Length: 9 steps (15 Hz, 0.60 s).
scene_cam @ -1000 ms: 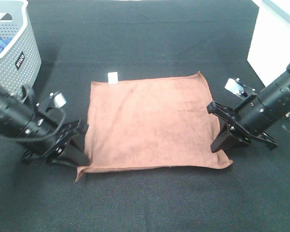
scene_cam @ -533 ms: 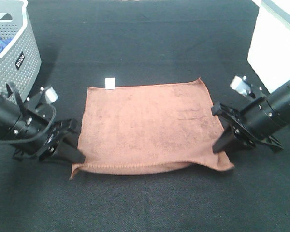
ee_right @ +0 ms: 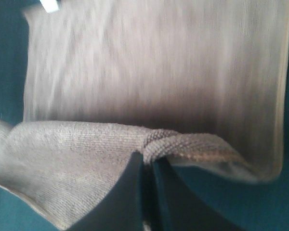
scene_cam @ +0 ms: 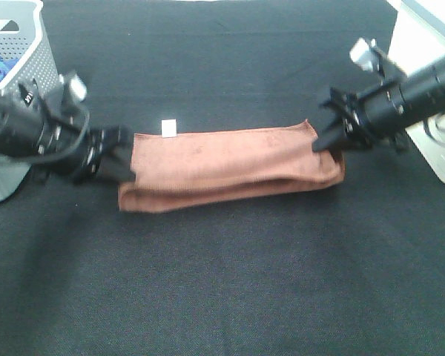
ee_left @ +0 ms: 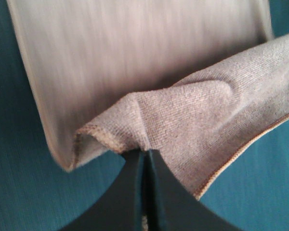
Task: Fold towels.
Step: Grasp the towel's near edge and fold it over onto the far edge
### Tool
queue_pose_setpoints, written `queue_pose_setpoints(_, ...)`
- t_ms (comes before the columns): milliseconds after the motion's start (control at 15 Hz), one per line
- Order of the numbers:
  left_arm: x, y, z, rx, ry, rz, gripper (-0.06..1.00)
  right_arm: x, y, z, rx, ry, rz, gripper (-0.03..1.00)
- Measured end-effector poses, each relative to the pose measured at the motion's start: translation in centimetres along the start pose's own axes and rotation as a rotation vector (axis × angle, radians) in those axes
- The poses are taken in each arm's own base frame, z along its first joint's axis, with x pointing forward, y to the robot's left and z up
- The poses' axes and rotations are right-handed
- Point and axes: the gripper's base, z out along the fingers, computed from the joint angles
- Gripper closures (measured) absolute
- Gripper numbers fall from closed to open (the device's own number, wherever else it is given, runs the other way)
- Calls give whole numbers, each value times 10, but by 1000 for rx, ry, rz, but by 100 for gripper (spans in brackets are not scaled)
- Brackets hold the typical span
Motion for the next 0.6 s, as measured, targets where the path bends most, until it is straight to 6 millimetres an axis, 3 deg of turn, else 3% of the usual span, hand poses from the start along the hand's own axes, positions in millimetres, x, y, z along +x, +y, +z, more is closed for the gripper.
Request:
queue_pose_setpoints(400, -64, 4, 32, -56, -164, 39, 94, -64, -18, 43, 24, -58, 1, 97)
queue_pose_setpoints(600, -78, 10, 51, -67, -175, 58, 94, -79, -29, 64, 33, -67, 1, 97)
